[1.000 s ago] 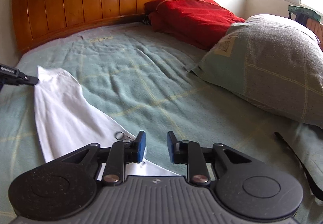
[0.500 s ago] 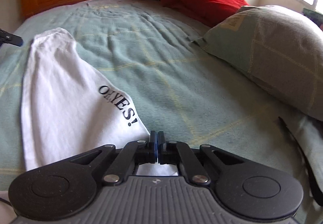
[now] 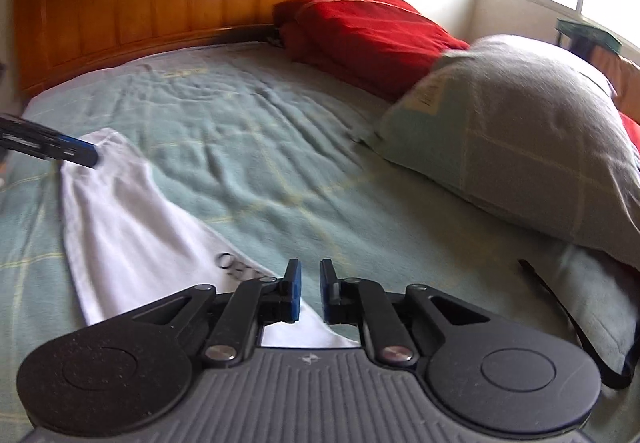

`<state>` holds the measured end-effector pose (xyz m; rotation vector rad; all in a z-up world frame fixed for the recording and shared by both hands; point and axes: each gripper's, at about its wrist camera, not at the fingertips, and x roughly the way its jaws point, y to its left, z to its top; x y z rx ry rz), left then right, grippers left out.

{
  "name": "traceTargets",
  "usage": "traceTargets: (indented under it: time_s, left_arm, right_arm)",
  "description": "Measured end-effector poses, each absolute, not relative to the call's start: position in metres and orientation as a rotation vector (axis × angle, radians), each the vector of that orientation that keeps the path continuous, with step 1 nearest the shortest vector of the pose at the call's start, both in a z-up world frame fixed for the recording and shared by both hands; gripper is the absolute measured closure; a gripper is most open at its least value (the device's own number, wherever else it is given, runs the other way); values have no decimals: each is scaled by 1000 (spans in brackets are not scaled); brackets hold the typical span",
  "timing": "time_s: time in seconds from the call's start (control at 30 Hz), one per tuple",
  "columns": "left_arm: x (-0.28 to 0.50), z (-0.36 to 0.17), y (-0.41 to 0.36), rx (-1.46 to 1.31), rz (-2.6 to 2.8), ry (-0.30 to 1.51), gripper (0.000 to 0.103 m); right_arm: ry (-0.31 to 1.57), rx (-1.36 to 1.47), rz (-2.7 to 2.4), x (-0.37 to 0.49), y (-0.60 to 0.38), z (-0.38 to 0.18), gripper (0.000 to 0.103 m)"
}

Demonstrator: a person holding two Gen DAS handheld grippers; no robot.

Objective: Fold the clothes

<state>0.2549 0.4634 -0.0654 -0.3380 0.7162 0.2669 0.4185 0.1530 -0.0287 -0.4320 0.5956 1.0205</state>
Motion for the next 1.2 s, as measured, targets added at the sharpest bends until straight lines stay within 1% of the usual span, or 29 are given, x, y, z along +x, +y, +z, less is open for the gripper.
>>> traceTargets:
  time_s: [0.03, 0.1, 0.2, 0.37, 0.5, 0.57, 0.63, 0.67, 0.7, 0.87, 0.93, 0.97, 1.0, 1.03, 1.07, 1.1, 1.17, 1.2]
  left_arm:
    - [255, -71, 464, -334, 287, 741, 61]
    - [244, -75, 465, -328, 293, 744, 60]
    - [230, -76, 466, -330, 298, 744, 60]
    - [226, -76, 469, -349, 295, 739, 60]
    - [223, -79, 470, -360, 293, 718, 59]
    - [222, -79, 471, -370, 289, 711, 59]
    - [221, -80, 473, -382, 286, 706, 59]
    - [221, -81, 473, -386, 284, 704, 59]
    - [220, -81, 473, -388, 284, 702, 59]
    - [219, -83, 474, -392, 282, 692, 59]
    - [220, -83, 474, -396, 284, 691, 59]
    - [220, -83, 474, -397, 285, 690, 59]
    - [221, -83, 474, -397, 286, 690, 58]
    - [221, -83, 474, -396, 287, 690, 58]
    - [221, -84, 473, -394, 287, 690, 58]
    - [221, -84, 473, -393, 286, 689, 57]
    - [221, -83, 473, -396, 283, 688, 55]
    - [221, -82, 473, -400, 282, 687, 54]
  right_arm:
    - [588, -440, 1043, 414, 157, -28, 86]
    - [567, -452, 1082, 408, 168, -27, 80]
    - [564, -452, 1127, 407, 199, -30, 74]
    - [591, -450, 1184, 409, 263, -48, 74]
    - [594, -495, 1224, 400, 293, -63, 74]
    - [580, -523, 1242, 393, 298, -68, 72]
    - [560, -544, 1254, 388, 298, -71, 66]
    - [550, -553, 1257, 386, 297, -73, 61]
    - [540, -563, 1260, 384, 296, -74, 58]
    - [491, -617, 1276, 374, 289, -80, 57]
    - [499, -631, 1282, 373, 287, -81, 57]
    - [509, -630, 1289, 373, 287, -81, 61]
    - [512, -633, 1295, 372, 287, -81, 70]
    - [506, -642, 1299, 369, 288, -81, 76]
    - [500, -651, 1302, 367, 289, -81, 88]
    - [495, -660, 1306, 364, 289, -81, 92]
    - [480, -670, 1296, 361, 291, -81, 96]
    - [466, -659, 1262, 363, 292, -79, 97]
